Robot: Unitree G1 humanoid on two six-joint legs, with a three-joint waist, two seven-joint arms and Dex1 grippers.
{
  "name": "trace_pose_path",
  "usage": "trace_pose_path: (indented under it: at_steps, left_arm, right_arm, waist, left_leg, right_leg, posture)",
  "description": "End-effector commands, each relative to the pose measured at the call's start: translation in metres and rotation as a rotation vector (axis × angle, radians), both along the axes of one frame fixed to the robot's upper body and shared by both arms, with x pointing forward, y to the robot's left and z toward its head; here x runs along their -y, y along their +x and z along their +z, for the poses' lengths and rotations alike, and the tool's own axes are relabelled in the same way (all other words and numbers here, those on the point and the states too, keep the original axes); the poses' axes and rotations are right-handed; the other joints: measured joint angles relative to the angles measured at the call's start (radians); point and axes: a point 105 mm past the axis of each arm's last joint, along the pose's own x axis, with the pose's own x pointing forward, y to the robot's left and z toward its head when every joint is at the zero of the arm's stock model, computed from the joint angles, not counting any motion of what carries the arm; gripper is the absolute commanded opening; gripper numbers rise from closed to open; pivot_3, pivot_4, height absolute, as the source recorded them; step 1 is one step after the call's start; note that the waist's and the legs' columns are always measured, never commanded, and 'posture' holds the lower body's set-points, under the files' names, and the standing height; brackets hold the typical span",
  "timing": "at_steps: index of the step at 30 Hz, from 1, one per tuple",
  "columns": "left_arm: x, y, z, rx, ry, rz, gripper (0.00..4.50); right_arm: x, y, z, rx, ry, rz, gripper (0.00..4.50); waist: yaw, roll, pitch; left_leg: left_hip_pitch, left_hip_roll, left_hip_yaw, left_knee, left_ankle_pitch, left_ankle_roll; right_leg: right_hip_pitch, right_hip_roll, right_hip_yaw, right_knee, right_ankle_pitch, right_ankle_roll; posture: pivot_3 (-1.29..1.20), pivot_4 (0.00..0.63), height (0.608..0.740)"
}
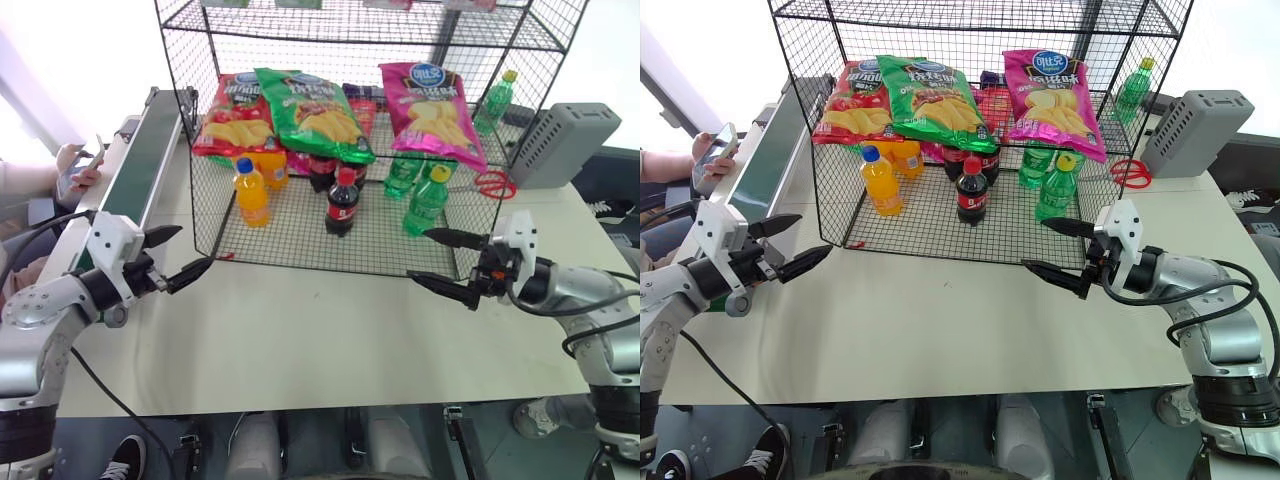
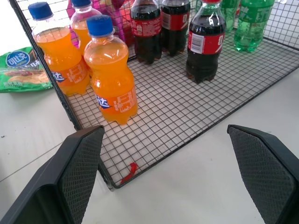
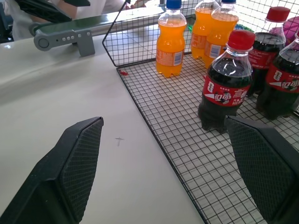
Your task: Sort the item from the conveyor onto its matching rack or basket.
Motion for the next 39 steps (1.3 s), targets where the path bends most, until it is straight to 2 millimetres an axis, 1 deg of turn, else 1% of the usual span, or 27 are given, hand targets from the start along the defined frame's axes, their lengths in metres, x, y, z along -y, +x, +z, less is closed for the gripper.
trace_pose_path:
  at_steps: [1, 3, 12, 24, 30, 39]
  left_arm:
    - [-0.0010, -0.0012, 0.0040, 0.022, 0.033, 0.000, 4.50]
    - [-0.0035, 0.0001, 0.0037, 0.039, 0.050, 0.023, 4.50]
    - [-0.0002, -0.0004, 0.0028, 0.043, 0.048, 0.008, 4.50]
    - [-0.0008, 0.0042, 0.0081, 0.083, 0.038, 0.003, 4.50]
    - [0.0002, 0.0049, 0.0048, 0.084, 0.048, -0.004, 4.50]
    - [0.0011, 0.0053, 0.0041, 0.090, 0.058, -0.006, 4.50]
  right_arm:
    - [-0.0014, 0.0015, 0.0086, 0.055, -0.007, 0.011, 4.33]
    - [-0.0016, 0.0013, 0.0074, 0.048, -0.007, 0.013, 4.33]
    - [-0.0007, 0.0027, 0.0061, 0.057, -0.019, 0.009, 4.33]
    - [0.0008, 0.0045, 0.0058, 0.068, -0.030, 0.004, 4.33]
    - [-0.0007, 0.0034, 0.0080, 0.088, -0.042, 0.010, 4.33]
    - [0.0013, 0.0015, 0.0041, 0.084, -0.059, 0.008, 4.33]
  waist:
    - [0.000, 0.000, 0.000]
    - [-0.001, 0.000, 0.000]
    - [0.000, 0.000, 0.000]
    - [0.000, 0.000, 0.000]
    - [0.000, 0.000, 0.000]
    - [0.000, 0.000, 0.000]
  left_leg:
    - [0.000, 0.000, 0.000, 0.000, 0.000, 0.000]
    - [0.000, 0.000, 0.000, 0.000, 0.000, 0.000]
    - [0.000, 0.000, 0.000, 0.000, 0.000, 0.000]
    - [0.000, 0.000, 0.000, 0.000, 0.000, 0.000]
    - [0.000, 0.000, 0.000, 0.000, 0.000, 0.000]
    - [0.000, 0.000, 0.000, 0.000, 0.000, 0.000]
  right_leg:
    - [0.000, 0.000, 0.000, 0.000, 0.000, 0.000]
    - [0.000, 0.000, 0.000, 0.000, 0.000, 0.000]
    - [0.000, 0.000, 0.000, 0.000, 0.000, 0.000]
    - [0.000, 0.000, 0.000, 0.000, 0.000, 0.000]
    - [0.000, 0.000, 0.000, 0.000, 0.000, 0.000]
    - [0.000, 0.000, 0.000, 0.000, 0.000, 0.000]
  posture:
    - [0.00, 0.150, 0.740]
    - [0.00, 0.150, 0.740]
    - [0.00, 0.150, 0.740]
    - [0.00, 0.150, 0.740]
    - [0.00, 0.150, 0.740]
    - [0.00, 0.150, 0.740]
